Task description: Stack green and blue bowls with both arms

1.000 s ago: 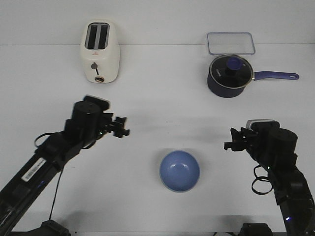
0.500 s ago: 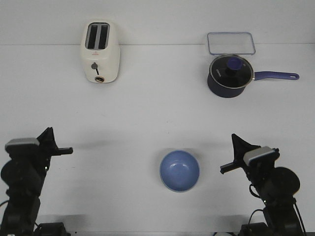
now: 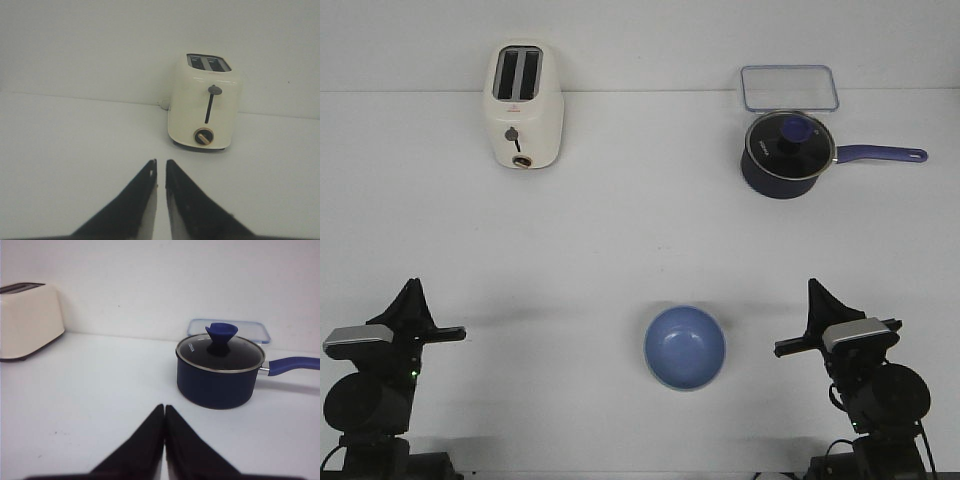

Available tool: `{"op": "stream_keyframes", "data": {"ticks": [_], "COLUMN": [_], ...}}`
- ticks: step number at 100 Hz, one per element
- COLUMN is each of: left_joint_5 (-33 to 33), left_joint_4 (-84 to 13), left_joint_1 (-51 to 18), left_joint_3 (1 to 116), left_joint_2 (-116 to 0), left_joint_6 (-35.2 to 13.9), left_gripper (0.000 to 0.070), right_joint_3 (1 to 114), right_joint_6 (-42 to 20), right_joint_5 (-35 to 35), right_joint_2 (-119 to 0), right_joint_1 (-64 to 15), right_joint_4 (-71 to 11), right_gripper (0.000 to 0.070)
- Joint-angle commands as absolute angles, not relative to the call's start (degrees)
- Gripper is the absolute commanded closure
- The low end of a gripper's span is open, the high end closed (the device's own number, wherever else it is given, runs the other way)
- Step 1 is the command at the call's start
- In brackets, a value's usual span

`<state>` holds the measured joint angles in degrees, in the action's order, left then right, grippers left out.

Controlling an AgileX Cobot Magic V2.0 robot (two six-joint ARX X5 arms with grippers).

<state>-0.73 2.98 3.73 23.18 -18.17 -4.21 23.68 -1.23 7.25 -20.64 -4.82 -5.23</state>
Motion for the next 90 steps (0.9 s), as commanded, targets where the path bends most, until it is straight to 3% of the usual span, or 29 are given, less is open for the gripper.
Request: {"op": "stream_keyframes", "data": {"ticks": [1,38,46,64,90], "left_joint_5": [-0.67,-0.67,-0.64,-3.22,-1.39], "left_joint_4": [3.75,3.05,3.22,7.38,11.7], "left_joint_1": [3.84,3.84,3.66,0.78,0.47], "left_joint_3": [23.77,23.77,23.0,12.56,0.71], "left_joint_2": [-18.11,-17.34,-14.85,-4.71,-0.16], "left_joint_6": [-4.8,-4.8,-1.98,3.44,0.36], "left_gripper": [0.0686,0.0686,0.0685,0.0685,0.0686], "right_joint_3": [23.81,23.81,23.81,23.81,23.81], "right_joint_6": [-0.58,-0.58,-0.58,-0.58,-0.58], "right_joint_5": [7.07,7.07,7.09,7.09,7.09], "right_joint_2": [-20.62,-20.62,-20.62,-20.62,-20.62], "right_joint_1": [-4.86,-4.86,-4.86,-4.86,-4.86], "right_joint_4": [-4.25,-2.98,-2.96,-2.98,-2.96], "right_gripper": [0.07,0.07,0.07,0.07,0.07]}}
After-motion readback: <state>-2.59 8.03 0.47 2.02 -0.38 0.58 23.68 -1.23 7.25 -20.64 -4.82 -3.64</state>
